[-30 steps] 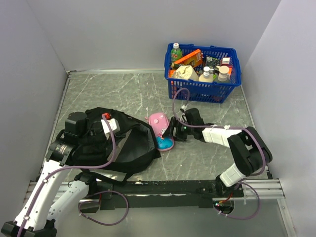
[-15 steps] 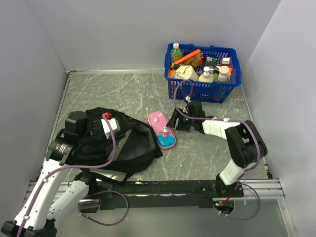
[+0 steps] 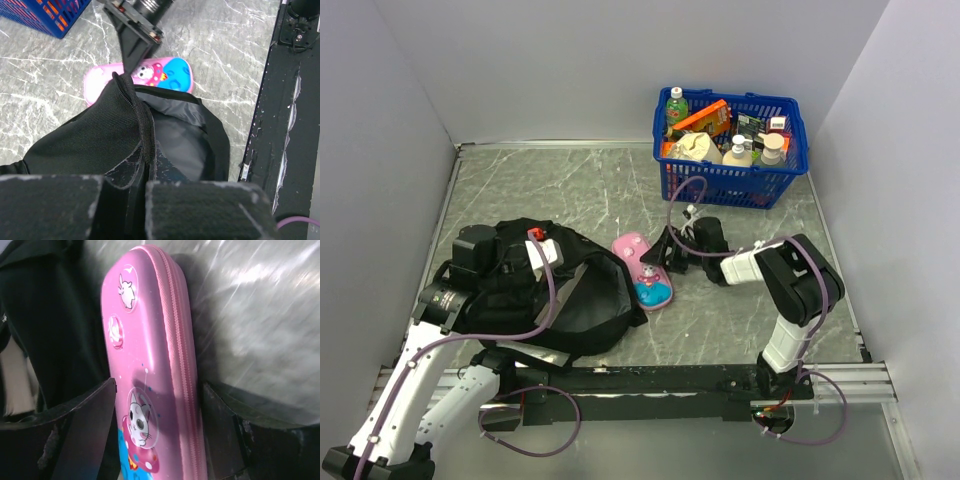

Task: Pack the student bag
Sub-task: Pick up the stationery from the center of the board.

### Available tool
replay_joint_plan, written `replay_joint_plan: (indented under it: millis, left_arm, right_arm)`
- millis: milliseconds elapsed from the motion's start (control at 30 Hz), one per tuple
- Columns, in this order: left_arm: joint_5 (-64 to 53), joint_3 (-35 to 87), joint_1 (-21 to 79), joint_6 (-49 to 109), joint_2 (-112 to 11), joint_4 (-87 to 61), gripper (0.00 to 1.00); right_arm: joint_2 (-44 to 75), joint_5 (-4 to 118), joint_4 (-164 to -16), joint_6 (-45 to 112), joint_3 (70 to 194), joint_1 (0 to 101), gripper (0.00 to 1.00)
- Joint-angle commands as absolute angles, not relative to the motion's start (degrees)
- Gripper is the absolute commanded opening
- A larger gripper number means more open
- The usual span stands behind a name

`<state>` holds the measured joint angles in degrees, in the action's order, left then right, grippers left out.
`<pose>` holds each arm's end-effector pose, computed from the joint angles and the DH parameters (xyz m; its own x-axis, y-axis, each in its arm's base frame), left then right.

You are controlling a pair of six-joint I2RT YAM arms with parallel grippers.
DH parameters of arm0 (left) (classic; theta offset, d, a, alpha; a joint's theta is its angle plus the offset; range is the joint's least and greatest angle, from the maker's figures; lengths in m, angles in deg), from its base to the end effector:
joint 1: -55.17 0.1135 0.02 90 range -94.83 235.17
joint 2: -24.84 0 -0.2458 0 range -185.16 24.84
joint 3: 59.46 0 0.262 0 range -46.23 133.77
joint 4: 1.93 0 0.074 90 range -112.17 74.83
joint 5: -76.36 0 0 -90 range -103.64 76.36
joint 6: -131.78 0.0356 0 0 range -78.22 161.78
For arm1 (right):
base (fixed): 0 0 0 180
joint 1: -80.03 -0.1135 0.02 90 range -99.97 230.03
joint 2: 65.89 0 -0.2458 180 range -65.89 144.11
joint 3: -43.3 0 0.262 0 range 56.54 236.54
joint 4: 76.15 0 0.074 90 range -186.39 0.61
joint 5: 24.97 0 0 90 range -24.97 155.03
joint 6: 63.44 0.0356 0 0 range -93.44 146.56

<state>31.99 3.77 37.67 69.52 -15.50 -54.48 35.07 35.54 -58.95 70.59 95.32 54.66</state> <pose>0.1449 -0.0724 0.3256 -0.0441 0.3552 -0.9338 0.9301 0.3557 0.0914 0.2890 0.1564 0.1020 -0.8639 0.2599 -0.4315 -0.2097 0.5932 0.7773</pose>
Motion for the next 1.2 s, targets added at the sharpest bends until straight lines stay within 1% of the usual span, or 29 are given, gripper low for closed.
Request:
replay_joint_plan:
  millis: [0, 133, 233, 300, 467, 533, 600, 667, 833, 933, 967, 1033, 1067, 1167]
  left_arm:
    - [34.35, 6.07, 37.32, 69.29, -15.24, -51.64, 0.01]
    - [34.35, 6.42, 37.32, 69.46, -15.42, -51.99, 0.01]
    - [34.35, 6.68, 37.24, 69.37, -15.59, -51.99, 0.01]
    - [34.35, 6.86, 37.24, 69.2, -15.77, -51.82, 0.01]
    - [34.43, 6.68, 37.24, 68.93, -15.86, -51.46, 0.01]
    - [34.44, 6.51, 37.15, 68.85, -15.77, -51.38, 0.01]
    - [34.43, 6.42, 37.15, 68.76, -15.77, -51.2, 0.01]
    - [34.52, 6.33, 37.15, 68.58, -15.77, -51.03, 0.01]
    - [34.35, 6.86, 37.15, 68.76, -15.86, -51.38, 0.01]
    - [34.26, 7.04, 37.15, 68.93, -15.86, -51.55, 0.01]
    - [34.26, 7.04, 37.15, 68.93, -15.86, -51.64, 0.01]
    - [34.26, 6.95, 37.15, 68.85, -15.86, -51.64, 0.01]
    - [34.26, 6.95, 37.06, 68.76, -15.68, -51.47, 0.01]
    - [34.17, 6.86, 37.15, 68.76, -15.68, -51.46, 0.01]
  right_arm:
    - [35.62, 27.42, -42.12, 80.24, 90.56, 52.78, 0.72]
    - [34.48, 26.45, -30.18, 86.4, 84.68, 52.52, 0.69]
    - [34.21, 25.48, -25.33, 88.87, 83.09, 51.99, 0.66]
    - [32.64, 25.74, -24.7, 88.87, 82.21, 51.9, 0.66]
    - [26.67, 27.32, -34.17, 83.35, 81.59, 51.73, 0.68]
    - [24.37, 28.47, -43.28, 78.34, 82.98, 51.29, 0.69]
    - [24.46, 30.13, -47.18, 75.27, 83.69, 50.15, 0.7]
    - [25.16, 31.11, -47.91, 74.63, 83.78, 49.01, 0.7]
    - [29.99, 29.53, -43.69, 76.22, 84.13, 47.42, 0.65]
    - [29.73, 31.98, -49.03, 72.71, 87.29, 44.79, 0.64]
    - [29.38, 32.6, -52.09, 71.48, 88.26, 44.26, 0.62]
    - [28.94, 33.04, -52.56, 71.55, 89.23, 43.99, 0.56]
    - [27.72, 33.48, -53.08, 71.12, 89.32, 43.99, 0.44]
    - [22.54, 37.69, -59.57, 67.45, 90.28, 44.17, 0.3]
